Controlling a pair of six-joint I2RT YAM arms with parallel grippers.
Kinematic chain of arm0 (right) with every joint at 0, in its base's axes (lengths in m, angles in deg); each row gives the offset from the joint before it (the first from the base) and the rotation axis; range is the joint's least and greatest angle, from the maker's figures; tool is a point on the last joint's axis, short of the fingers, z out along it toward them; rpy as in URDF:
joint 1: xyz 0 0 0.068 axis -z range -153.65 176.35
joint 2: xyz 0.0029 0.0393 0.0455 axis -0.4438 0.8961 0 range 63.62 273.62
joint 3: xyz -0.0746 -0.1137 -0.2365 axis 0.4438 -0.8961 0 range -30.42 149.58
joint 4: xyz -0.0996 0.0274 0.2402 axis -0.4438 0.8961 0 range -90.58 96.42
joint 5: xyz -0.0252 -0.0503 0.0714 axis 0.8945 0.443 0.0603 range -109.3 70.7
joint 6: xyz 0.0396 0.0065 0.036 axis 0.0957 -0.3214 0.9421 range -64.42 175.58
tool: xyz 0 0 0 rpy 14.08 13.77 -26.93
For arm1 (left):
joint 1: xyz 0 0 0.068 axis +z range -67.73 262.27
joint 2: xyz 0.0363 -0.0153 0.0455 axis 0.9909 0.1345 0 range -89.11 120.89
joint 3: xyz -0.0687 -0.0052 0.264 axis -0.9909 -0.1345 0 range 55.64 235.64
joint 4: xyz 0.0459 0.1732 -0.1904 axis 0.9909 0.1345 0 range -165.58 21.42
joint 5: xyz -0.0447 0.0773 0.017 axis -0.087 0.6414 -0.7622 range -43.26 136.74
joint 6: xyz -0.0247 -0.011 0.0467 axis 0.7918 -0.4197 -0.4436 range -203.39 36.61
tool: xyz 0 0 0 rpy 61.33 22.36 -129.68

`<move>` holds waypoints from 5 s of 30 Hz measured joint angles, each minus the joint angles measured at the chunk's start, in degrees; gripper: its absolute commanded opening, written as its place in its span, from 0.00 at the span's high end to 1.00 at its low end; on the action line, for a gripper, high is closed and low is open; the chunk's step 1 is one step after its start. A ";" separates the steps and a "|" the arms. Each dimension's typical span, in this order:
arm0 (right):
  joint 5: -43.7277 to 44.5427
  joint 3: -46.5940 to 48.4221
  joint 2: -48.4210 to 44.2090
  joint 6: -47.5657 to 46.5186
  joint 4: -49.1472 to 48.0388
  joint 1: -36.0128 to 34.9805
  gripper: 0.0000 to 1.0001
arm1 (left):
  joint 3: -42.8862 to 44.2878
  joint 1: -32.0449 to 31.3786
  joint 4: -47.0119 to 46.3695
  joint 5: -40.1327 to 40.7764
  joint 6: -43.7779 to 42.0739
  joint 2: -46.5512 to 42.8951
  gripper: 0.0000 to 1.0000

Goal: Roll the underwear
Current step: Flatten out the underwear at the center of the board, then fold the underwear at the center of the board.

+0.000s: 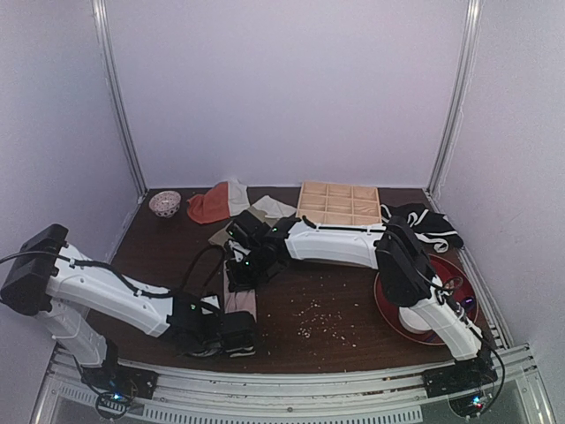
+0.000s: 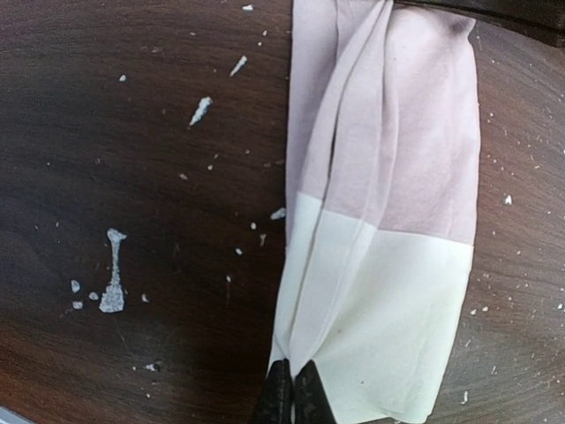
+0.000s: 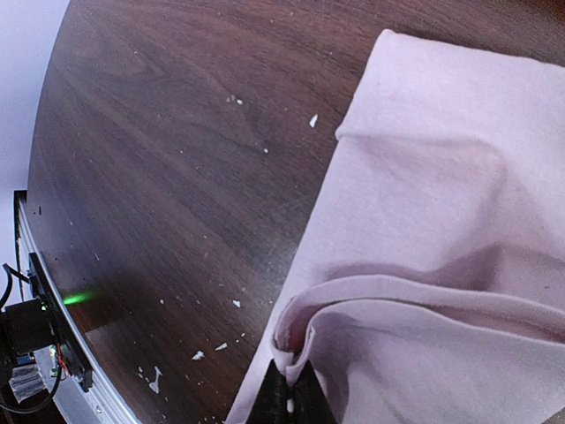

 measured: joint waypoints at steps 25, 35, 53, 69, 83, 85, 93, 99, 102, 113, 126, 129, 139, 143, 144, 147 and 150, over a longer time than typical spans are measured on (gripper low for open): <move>0.79 -17.09 -15.74 -0.92 -4.35 3.93 1.00 | 14.51 0.00 5.14 0.39 -7.23 2.62 1.00; 1.07 -22.84 -19.12 -2.16 -5.95 5.16 1.00 | 17.14 0.11 1.31 -1.11 -10.54 5.86 1.00; -0.94 -33.20 -23.69 -3.23 -10.23 9.66 1.00 | 22.34 3.63 -6.36 -8.11 -15.21 13.40 1.00; -3.96 -23.08 -19.37 -3.91 -6.71 7.72 1.00 | 10.60 3.85 -14.58 -8.79 -4.98 8.37 1.00; -3.89 -17.51 -15.98 -5.42 -2.67 5.79 1.00 | 3.30 1.97 -21.86 -5.68 3.15 3.32 1.00; -3.87 -16.44 -15.39 -5.62 -2.10 5.46 1.00 | 1.92 1.55 -22.97 -4.90 4.63 2.45 1.00; -3.85 -12.50 -12.44 -6.21 -0.63 3.87 1.00 | -1.16 -0.35 -24.00 -2.14 9.40 -0.15 1.00; -3.85 -9.60 -10.80 -6.25 0.50 3.23 1.00 | -2.45 -1.55 -23.26 0.04 12.11 -2.40 1.00; -3.85 -8.31 -9.79 -6.25 0.85 2.99 1.00 | -3.52 -1.92 -22.84 0.81 13.38 -3.34 1.00; -3.89 -4.63 -7.15 -6.16 2.12 2.19 1.00 | -6.95 -2.86 -22.36 2.16 17.29 -4.22 1.00; -4.09 -2.16 -4.90 -5.97 2.86 1.73 1.00 | -7.89 -4.22 -19.98 3.30 20.70 -5.97 1.00; -4.09 -2.10 -4.81 -5.99 3.02 1.70 1.00 | -8.20 -4.22 -19.87 3.30 21.05 -5.97 1.00; -4.11 -1.16 -4.59 -5.97 3.26 1.62 1.00 | -8.31 -5.31 -18.88 3.15 22.18 -5.99 0.76; -4.09 -1.14 -4.50 -5.95 3.26 1.62 1.00 | -8.31 -6.10 -16.63 3.19 23.30 -6.54 0.63; -4.09 -1.14 -4.48 -5.95 3.26 1.60 1.00 | -8.31 -6.23 -16.11 3.19 23.45 -6.84 0.59; -4.11 -1.14 -4.37 -5.84 3.26 1.60 1.00 | -7.91 -6.91 -13.25 3.56 24.20 -8.07 0.50; -4.11 -0.55 -4.09 -5.66 3.43 1.51 0.99 | -6.27 -7.56 -8.70 4.52 24.52 -9.64 0.44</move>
